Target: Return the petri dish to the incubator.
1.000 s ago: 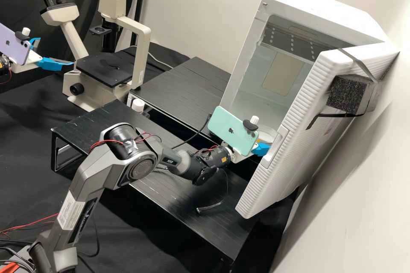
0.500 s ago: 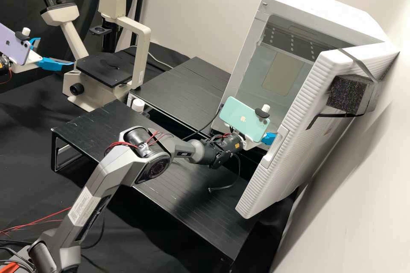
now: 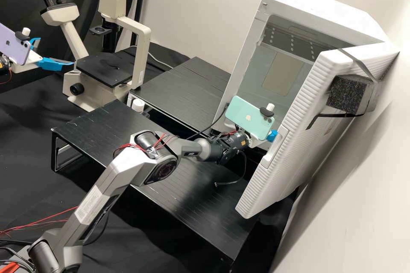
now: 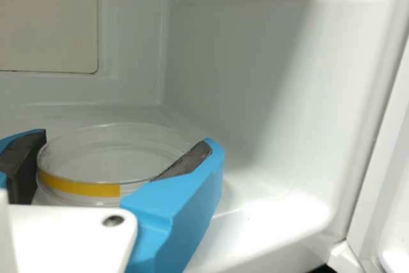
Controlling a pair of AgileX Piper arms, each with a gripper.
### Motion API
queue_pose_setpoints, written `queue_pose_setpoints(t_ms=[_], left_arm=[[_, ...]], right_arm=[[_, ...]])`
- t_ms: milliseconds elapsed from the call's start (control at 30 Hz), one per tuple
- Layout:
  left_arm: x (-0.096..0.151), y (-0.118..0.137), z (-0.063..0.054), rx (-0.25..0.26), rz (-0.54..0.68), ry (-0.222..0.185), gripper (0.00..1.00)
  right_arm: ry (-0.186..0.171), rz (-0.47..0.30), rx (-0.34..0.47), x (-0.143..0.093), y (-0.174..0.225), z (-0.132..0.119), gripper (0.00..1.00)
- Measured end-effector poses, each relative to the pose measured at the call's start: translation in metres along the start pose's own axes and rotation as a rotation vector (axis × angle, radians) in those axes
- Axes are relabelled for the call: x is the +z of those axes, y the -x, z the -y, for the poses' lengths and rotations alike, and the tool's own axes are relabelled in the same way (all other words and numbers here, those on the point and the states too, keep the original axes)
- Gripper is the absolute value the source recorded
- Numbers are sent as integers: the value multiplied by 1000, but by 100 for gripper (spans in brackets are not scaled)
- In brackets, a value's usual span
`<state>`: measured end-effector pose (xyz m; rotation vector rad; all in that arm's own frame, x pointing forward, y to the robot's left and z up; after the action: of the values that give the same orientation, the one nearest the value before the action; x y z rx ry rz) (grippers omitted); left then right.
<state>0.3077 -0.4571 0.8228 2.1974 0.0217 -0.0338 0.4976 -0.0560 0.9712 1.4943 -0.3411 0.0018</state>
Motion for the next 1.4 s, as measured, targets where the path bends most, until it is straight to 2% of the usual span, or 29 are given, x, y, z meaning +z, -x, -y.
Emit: queue_pose_setpoints(t_ms=[367, 400, 1100, 1300, 1400], left_arm=[[0, 0, 0, 0, 0, 0, 100], [0, 0, 0, 0, 0, 0, 100], [0, 0, 0, 0, 0, 0, 100], [0, 0, 0, 0, 0, 0, 100], [0, 0, 0, 0, 0, 0, 100]], right_arm=[[-48, 6, -32, -2, -10, 5, 0], [-51, 6, -34, -2, -10, 6, 100], [-62, -12, -45, -2, -11, 11, 100], [-25, -82, -83, -8, 4, 13, 100], [-23, -115, -91, -9, 20, 8, 100]])
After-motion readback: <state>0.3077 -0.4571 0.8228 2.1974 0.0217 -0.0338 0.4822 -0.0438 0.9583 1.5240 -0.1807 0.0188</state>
